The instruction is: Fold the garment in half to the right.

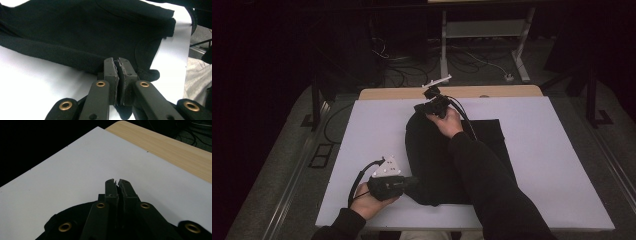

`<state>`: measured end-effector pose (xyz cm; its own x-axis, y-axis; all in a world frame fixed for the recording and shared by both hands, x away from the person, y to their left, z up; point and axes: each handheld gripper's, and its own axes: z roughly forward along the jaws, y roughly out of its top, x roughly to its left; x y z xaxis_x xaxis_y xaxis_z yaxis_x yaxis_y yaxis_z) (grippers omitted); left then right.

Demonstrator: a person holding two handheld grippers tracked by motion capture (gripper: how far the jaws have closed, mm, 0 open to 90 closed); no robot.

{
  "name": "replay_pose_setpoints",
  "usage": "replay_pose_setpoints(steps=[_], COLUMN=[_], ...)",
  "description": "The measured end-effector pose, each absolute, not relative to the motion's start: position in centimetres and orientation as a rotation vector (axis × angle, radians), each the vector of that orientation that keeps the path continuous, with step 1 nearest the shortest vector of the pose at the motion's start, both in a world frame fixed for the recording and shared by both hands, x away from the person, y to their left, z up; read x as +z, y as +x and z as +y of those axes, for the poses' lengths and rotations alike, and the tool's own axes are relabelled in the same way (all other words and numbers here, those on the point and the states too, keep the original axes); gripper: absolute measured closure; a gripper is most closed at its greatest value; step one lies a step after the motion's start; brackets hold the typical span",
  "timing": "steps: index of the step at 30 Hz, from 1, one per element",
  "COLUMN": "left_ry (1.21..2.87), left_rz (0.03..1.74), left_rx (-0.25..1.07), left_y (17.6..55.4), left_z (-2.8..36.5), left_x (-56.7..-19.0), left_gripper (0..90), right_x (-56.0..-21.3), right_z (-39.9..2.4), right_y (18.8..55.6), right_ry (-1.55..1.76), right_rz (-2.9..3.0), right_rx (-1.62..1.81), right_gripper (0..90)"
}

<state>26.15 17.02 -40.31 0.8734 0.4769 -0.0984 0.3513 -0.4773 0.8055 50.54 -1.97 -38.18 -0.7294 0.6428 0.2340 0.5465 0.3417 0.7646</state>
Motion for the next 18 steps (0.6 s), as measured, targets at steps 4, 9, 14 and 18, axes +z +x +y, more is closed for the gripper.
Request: replay_pose_setpoints(steps=[4,9,14,18], left_ry=[2.116,2.114,2.122,2.121], left_rz=[0.584,0.565,0.537,0.516], left_rx=[0.169,0.164,0.162,0.16], left_y=[26.3,26.6,27.0,27.1], left_z=[16.6,16.3,15.5,14.6], left_x=[-40.0,-39.6,-39.1,-38.7], left_gripper=[84.6,84.6,84.6,84.6], right_x=[-37.8,-37.4,-36.9,-36.6], right_z=[-2.5,-3.0,-3.7,-4.5], right_y=[50.4,50.2,49.8,49.4], right_ry=[1.1,1.087,1.073,1.071], right_rz=[2.48,2.477,2.472,2.461], right_rx=[1.346,1.343,1.353,1.356], right_gripper=[84.6,84.6,84.6,84.6])
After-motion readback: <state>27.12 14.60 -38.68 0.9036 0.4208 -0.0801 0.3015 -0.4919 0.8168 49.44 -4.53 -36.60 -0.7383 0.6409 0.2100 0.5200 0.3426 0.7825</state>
